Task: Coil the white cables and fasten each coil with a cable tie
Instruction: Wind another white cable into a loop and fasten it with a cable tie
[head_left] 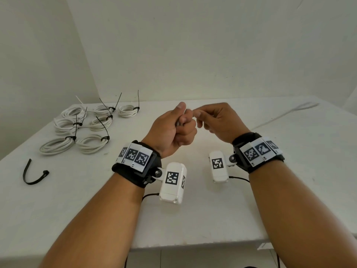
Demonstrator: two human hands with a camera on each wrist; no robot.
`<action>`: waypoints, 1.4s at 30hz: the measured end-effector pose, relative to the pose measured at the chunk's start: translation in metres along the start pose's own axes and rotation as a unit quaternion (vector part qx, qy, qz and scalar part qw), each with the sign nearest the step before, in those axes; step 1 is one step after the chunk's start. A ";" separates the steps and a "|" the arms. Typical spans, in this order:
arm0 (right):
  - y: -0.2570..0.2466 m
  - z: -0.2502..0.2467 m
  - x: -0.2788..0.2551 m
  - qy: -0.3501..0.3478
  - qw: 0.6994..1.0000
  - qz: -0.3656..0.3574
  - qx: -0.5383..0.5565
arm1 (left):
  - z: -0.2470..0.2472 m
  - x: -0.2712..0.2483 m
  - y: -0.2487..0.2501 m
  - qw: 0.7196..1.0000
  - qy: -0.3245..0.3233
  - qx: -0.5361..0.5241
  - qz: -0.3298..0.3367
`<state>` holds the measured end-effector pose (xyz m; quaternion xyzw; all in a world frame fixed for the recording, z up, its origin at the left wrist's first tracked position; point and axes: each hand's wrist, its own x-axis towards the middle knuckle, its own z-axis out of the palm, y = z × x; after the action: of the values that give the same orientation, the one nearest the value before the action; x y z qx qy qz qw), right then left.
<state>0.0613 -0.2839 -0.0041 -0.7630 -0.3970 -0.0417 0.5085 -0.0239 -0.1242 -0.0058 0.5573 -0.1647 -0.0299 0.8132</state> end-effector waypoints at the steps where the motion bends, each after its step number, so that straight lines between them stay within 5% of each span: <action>1: -0.002 0.001 -0.001 -0.026 0.999 0.013 -0.017 | -0.001 0.000 0.000 1.000 0.000 -0.015 0.010; 8: -0.010 0.004 -0.006 -0.170 0.977 0.105 -0.068 | -0.003 0.006 -0.001 0.990 0.060 -0.098 0.082; 16: -0.017 0.016 -0.009 -0.250 0.954 0.098 -0.131 | -0.012 0.014 0.007 0.938 0.242 -0.162 0.190; 22: -0.020 0.018 -0.009 -0.212 0.961 0.040 -0.173 | -0.015 0.012 0.002 0.934 0.279 0.177 0.135; 25: -0.020 0.014 -0.010 -0.187 0.963 0.014 -0.193 | -0.009 0.008 -0.001 0.870 0.258 0.417 0.055; 28: -0.023 0.012 -0.011 -0.170 0.967 -0.017 -0.190 | -0.009 0.006 -0.001 0.846 0.220 0.485 -0.006; 35: -0.030 0.003 -0.012 -0.101 0.978 -0.081 -0.161 | -0.004 0.006 0.005 0.842 0.132 0.516 -0.086; 38: -0.026 -0.002 -0.011 -0.054 0.982 -0.101 -0.148 | 0.002 0.004 0.002 0.898 0.108 0.405 -0.134; 42: -0.020 -0.005 -0.010 0.001 0.984 -0.109 -0.142 | 0.004 0.005 -0.002 0.955 0.110 0.251 -0.109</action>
<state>0.0437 -0.2904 0.0083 -0.7795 -0.4675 -0.1531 0.3878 -0.0202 -0.1294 -0.0053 0.7582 -0.0148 -0.0151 0.6517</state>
